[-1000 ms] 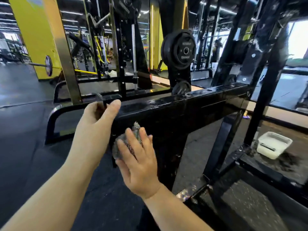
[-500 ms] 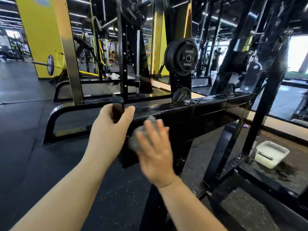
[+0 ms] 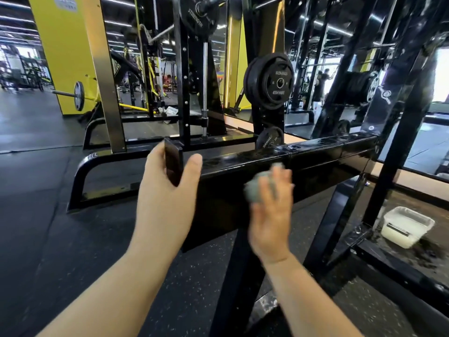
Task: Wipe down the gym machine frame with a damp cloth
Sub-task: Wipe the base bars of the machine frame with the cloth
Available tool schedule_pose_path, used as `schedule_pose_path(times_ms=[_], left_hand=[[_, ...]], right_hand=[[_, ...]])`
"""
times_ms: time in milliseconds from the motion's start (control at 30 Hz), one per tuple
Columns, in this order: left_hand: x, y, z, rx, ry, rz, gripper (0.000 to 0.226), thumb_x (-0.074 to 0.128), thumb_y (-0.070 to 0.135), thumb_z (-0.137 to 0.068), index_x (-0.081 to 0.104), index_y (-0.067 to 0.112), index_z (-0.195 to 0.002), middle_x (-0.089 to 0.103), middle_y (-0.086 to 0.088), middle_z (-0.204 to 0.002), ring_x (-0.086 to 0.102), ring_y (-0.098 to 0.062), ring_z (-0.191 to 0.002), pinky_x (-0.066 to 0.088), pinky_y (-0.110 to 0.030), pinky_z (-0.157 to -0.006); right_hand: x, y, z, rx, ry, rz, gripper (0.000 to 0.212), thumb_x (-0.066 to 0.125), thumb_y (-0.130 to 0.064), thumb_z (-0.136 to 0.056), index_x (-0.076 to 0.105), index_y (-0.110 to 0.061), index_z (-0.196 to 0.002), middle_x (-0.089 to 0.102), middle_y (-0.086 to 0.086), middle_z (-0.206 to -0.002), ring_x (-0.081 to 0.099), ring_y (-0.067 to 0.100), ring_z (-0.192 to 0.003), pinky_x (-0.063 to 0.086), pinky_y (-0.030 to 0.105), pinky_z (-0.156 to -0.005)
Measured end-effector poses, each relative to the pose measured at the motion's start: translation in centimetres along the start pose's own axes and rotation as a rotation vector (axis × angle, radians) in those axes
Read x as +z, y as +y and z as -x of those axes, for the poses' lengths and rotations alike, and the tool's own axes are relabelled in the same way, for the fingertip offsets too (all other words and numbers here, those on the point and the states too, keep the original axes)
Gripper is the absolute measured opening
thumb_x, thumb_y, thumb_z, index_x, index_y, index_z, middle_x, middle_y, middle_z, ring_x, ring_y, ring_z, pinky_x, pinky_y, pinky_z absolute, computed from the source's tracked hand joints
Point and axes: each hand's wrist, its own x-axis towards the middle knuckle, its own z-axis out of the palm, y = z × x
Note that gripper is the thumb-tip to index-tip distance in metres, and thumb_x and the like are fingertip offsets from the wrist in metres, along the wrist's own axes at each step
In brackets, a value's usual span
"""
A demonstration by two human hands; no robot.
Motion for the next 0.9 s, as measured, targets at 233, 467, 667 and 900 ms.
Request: schedule_pose_path(times_ms=[233, 467, 667, 900], left_hand=[[3.6, -1.6, 3.6, 0.865, 0.151, -0.523, 0.048, 0.038, 0.02, -0.096, 0.024, 0.009, -0.141, 0.017, -0.018, -0.146, 0.001, -0.028, -0.144, 0.002, -0.045, -0.118], [3.2, -4.4, 3.8, 0.926, -0.163, -0.734, 0.042, 0.045, 0.02, -0.088, 0.056, 0.009, -0.127, 0.041, -0.015, -0.142, 0.024, -0.032, -0.139, 0.01, -0.045, -0.118], [4.1, -7.6, 5.9, 0.915, -0.316, -0.775, 0.04, 0.036, 0.027, -0.094, 0.064, 0.011, -0.118, 0.051, -0.013, -0.135, 0.031, -0.03, -0.135, 0.01, -0.042, -0.116], [3.7, -11.0, 8.5, 0.456, -0.437, -0.3, 0.041, 0.038, 0.023, -0.091, 0.046, 0.031, -0.13, 0.05, 0.015, -0.126, 0.047, 0.0, -0.116, 0.031, -0.01, -0.101]], right_hand=[[0.5, -5.8, 1.9, 0.353, 0.038, -0.064, 0.055, 0.025, -0.031, -0.105, -0.005, -0.034, -0.151, -0.01, -0.015, -0.159, -0.008, 0.011, -0.148, 0.01, 0.045, -0.118], [-0.5, 0.4, -1.2, 0.792, 0.097, -0.119, 0.057, 0.021, -0.044, -0.099, 0.013, -0.024, -0.152, 0.001, -0.006, -0.16, -0.006, 0.013, -0.147, 0.004, 0.042, -0.12], [0.6, -5.4, 9.0, 0.96, -0.11, -0.176, 0.052, 0.028, -0.045, -0.101, -0.004, -0.041, -0.142, -0.015, -0.028, -0.152, -0.022, -0.013, -0.137, 0.004, 0.041, -0.121], [-0.1, -4.7, 2.0, 0.827, 0.012, -0.253, 0.049, 0.018, -0.049, -0.099, -0.004, -0.048, -0.143, -0.014, -0.024, -0.155, -0.019, -0.002, -0.142, -0.006, 0.025, -0.118]])
